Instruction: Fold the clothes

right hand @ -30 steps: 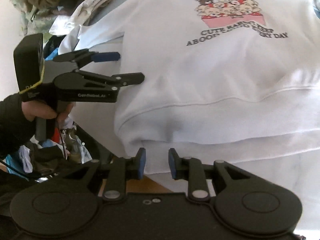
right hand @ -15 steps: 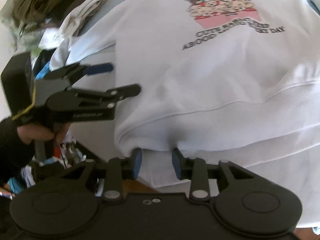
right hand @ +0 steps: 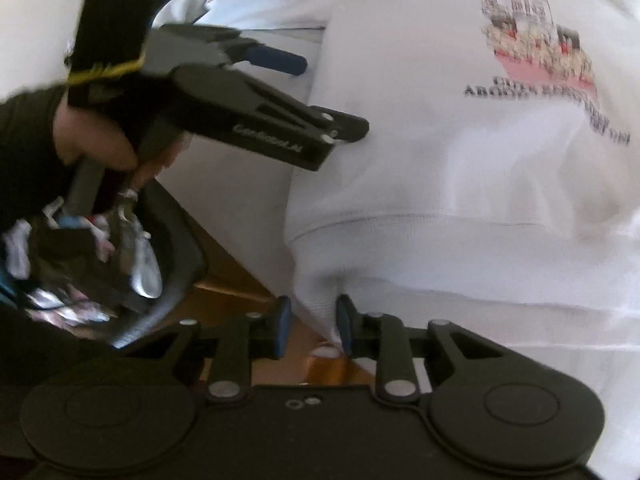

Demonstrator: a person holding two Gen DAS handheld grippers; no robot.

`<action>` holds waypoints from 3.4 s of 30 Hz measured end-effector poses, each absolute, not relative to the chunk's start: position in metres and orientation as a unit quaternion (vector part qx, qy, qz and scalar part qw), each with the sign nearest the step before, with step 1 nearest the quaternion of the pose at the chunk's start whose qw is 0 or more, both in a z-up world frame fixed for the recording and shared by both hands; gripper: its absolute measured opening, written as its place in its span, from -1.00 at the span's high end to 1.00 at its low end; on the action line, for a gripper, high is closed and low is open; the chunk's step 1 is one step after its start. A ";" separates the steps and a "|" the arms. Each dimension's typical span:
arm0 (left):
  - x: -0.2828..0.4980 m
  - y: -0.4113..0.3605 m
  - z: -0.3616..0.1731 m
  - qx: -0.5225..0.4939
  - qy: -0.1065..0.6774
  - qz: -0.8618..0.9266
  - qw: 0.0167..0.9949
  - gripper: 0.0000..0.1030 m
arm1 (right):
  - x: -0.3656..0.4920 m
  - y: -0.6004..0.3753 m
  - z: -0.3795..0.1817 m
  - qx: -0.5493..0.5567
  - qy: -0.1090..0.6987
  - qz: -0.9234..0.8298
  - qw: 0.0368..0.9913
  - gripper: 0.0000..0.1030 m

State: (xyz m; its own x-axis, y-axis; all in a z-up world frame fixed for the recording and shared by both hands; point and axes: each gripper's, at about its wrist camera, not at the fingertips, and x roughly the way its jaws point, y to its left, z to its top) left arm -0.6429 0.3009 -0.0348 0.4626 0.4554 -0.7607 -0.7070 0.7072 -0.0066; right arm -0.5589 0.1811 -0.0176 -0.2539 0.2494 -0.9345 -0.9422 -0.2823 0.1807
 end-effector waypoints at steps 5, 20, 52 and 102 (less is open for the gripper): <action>-0.643 0.301 -0.035 -0.162 0.385 0.345 0.840 -0.76 | -0.550 0.180 -0.013 -0.394 0.421 0.691 0.435 -1.00; -0.641 0.303 -0.036 -0.158 0.386 0.342 0.842 -0.84 | -0.504 0.167 0.002 -0.344 0.440 0.672 0.486 -1.00; -0.645 0.304 -0.035 -0.164 0.396 0.329 0.841 -0.86 | -0.540 0.162 -0.003 -0.505 0.286 0.728 0.364 -1.00; -0.524 0.645 0.042 -0.409 0.374 0.450 0.701 -0.57 | -0.268 0.597 0.001 -0.409 0.376 0.680 0.479 -1.00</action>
